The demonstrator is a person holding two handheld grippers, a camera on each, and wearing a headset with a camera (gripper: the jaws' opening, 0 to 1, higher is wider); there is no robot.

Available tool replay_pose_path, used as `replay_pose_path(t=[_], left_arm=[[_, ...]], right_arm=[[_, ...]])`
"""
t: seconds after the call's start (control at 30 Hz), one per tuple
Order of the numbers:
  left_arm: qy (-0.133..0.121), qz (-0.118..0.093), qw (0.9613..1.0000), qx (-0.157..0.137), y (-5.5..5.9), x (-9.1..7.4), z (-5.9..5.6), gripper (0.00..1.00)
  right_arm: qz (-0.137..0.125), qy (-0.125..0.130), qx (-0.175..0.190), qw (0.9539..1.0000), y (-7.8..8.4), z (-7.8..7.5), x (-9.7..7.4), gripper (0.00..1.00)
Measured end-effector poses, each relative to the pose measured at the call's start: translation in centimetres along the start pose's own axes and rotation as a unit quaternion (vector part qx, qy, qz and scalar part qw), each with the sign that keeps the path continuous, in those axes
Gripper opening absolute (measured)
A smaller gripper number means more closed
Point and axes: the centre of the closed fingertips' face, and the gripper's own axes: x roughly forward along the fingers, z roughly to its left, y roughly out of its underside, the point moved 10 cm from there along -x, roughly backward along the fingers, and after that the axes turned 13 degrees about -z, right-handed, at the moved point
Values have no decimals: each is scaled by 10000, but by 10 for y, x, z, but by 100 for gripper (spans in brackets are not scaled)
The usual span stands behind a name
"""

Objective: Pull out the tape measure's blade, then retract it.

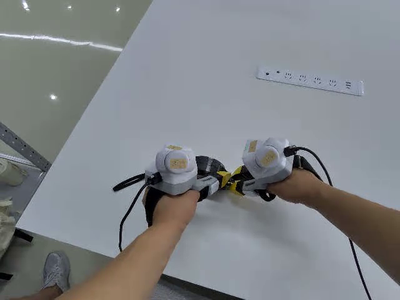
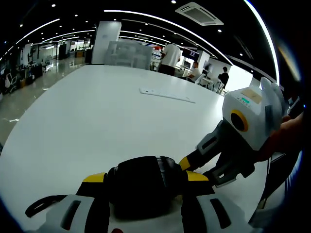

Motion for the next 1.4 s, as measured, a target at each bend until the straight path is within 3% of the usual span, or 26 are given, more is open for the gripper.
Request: replay_pose_path(t=[0.73,1.33,1.4], left_arm=[[-2,10,10000,37,0,0,-1,56],[-51,113,9999,37,-2,-1,-5,60],[-61,116,9999,38,-2,-2,-5,60]], right_arm=[[89,-112,-287,9995,-2,-1,0,11],[171,66,-371,9991,-3,2,1,13],[296,90,-377,9988,0,2,-1,14]])
